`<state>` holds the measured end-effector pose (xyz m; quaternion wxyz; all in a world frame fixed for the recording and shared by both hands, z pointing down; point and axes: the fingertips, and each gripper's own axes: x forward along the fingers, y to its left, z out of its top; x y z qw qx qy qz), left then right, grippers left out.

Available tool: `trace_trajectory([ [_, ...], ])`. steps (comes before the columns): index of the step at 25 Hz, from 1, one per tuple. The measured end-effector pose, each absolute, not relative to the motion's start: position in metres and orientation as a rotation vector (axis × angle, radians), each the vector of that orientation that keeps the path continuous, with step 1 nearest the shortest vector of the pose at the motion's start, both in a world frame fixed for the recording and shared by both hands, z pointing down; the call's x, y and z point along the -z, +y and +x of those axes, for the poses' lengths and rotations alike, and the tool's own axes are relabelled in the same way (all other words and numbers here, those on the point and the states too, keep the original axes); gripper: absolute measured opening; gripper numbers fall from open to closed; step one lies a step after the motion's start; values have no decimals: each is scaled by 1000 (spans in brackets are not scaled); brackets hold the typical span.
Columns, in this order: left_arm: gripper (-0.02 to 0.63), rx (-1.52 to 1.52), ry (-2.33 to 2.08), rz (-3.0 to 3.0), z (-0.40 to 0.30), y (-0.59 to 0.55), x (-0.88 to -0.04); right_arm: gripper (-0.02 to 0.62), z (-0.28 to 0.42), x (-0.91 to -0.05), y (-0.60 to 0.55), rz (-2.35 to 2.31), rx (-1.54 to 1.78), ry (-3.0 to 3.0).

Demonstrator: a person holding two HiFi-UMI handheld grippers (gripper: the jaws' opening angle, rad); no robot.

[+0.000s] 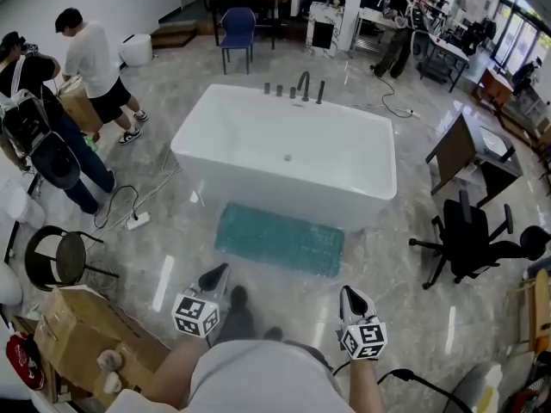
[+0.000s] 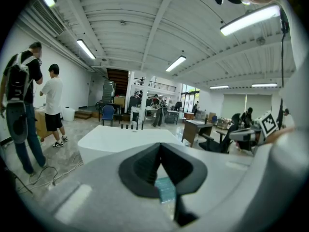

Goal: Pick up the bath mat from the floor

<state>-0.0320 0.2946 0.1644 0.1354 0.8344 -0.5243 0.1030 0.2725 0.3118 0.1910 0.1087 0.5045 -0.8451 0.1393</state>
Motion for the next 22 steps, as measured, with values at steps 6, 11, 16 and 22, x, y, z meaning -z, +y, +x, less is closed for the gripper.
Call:
trace_trajectory([
  [6, 3, -262, -1461, 2446, -31, 278, -161, 5, 271, -193, 298, 1518, -457, -2477],
  [11, 3, -246, -1423, 2474, -44, 248, -164, 5, 250, -195, 274, 1525, -475, -2479],
  [16, 3, -243, -1390, 2473, -62, 206, -170, 5, 220, -198, 240, 1506, -486, -2473],
  [22, 3, -230, -1284, 2507, -83, 152, -175, 5, 192, -199, 187, 1563, -547, -2466],
])
